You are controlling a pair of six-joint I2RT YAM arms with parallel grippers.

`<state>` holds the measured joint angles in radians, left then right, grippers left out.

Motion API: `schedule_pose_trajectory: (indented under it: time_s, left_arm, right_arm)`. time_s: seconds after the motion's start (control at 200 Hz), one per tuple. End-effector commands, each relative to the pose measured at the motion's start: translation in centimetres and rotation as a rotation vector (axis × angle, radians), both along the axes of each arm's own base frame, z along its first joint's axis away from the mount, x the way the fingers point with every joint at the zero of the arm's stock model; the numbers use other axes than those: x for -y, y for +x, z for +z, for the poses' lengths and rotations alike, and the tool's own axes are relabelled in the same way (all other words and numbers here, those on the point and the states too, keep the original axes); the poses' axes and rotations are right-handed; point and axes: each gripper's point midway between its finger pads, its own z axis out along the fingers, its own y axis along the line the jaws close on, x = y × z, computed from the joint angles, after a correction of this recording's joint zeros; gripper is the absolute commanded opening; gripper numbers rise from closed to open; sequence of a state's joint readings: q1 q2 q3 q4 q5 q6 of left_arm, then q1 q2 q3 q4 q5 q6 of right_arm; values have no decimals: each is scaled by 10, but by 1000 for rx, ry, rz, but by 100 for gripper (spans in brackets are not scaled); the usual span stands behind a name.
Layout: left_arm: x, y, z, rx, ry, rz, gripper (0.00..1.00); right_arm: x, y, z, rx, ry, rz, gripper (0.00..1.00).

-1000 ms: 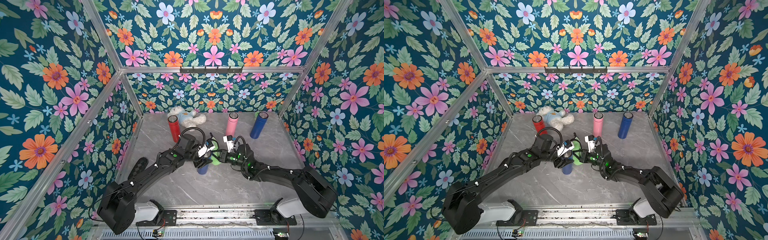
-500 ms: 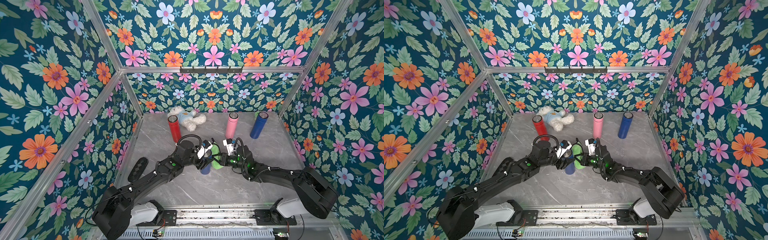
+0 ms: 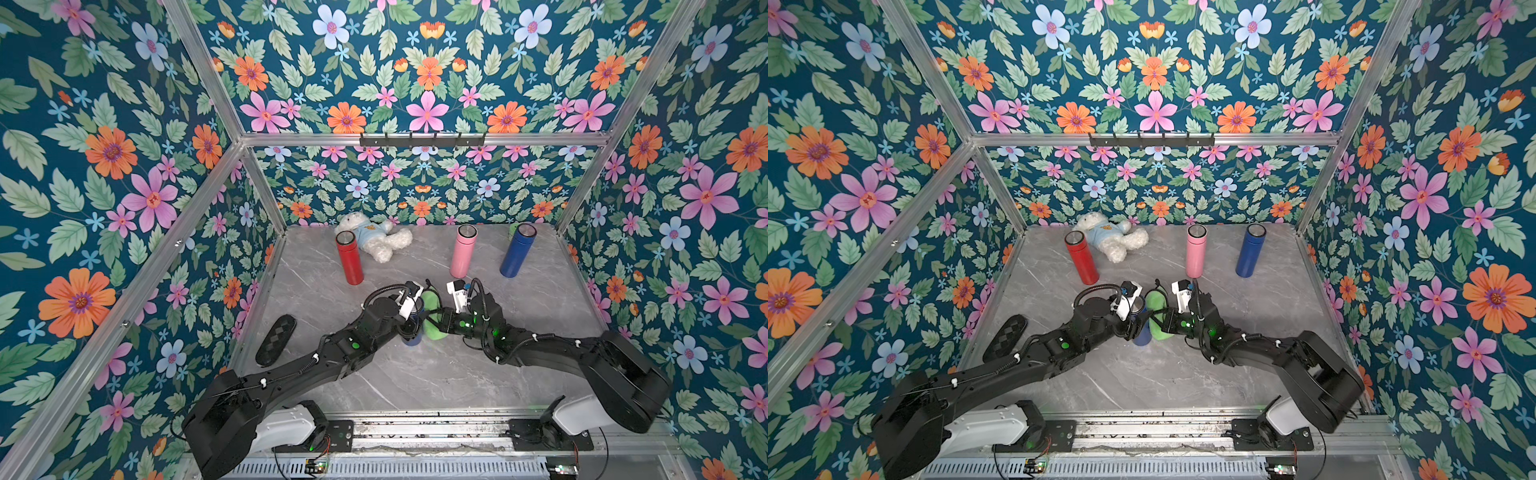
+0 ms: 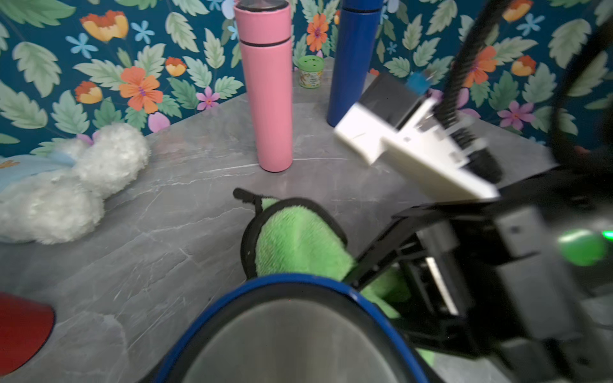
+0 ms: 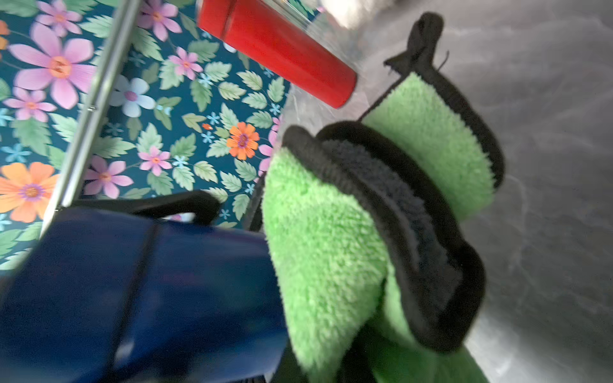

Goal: Wipe the surface of the thermos
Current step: Wipe the dirt from the surface of the thermos.

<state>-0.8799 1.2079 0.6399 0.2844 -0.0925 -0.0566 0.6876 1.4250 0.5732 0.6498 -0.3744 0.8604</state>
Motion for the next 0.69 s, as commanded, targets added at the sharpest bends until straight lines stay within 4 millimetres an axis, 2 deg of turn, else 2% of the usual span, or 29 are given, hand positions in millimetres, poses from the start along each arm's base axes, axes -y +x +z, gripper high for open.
schedule_pose_trajectory:
  time_s: [0.0,0.09,0.205,0.385,0.395,0.41,0.48,0.595,0.69]
  left_arm:
    - [-11,16,5,8,-58,151,0]
    - [-11,20,4,-12,-80,194,0]
    - [-9,24,1,-39,-104,237,0]
    - [-3,30,-4,-75,-91,270,0]
    - [-3,30,-4,-77,-89,273,0]
    - [-3,31,-3,-79,-86,274,0]
    - [-2,33,-6,-93,-64,287,0]
    - [-4,34,-6,-111,-45,305,0]
    - [-7,35,-8,-131,-29,328,0]
  right_arm:
    - [-6,-16,26,36,39,80,0]
    - [-4,-18,25,32,29,79,0]
    - [-6,-14,2,2,14,71,0]
    - [-13,-3,-56,-73,3,46,0]
    - [-13,-4,-68,-97,-11,45,0]
    - [-13,-3,-75,-107,-12,42,0]
    - [-15,-1,-97,-147,-8,37,0]
    - [-19,4,-98,-141,39,39,0]
    - [-19,4,-83,-114,43,36,0]
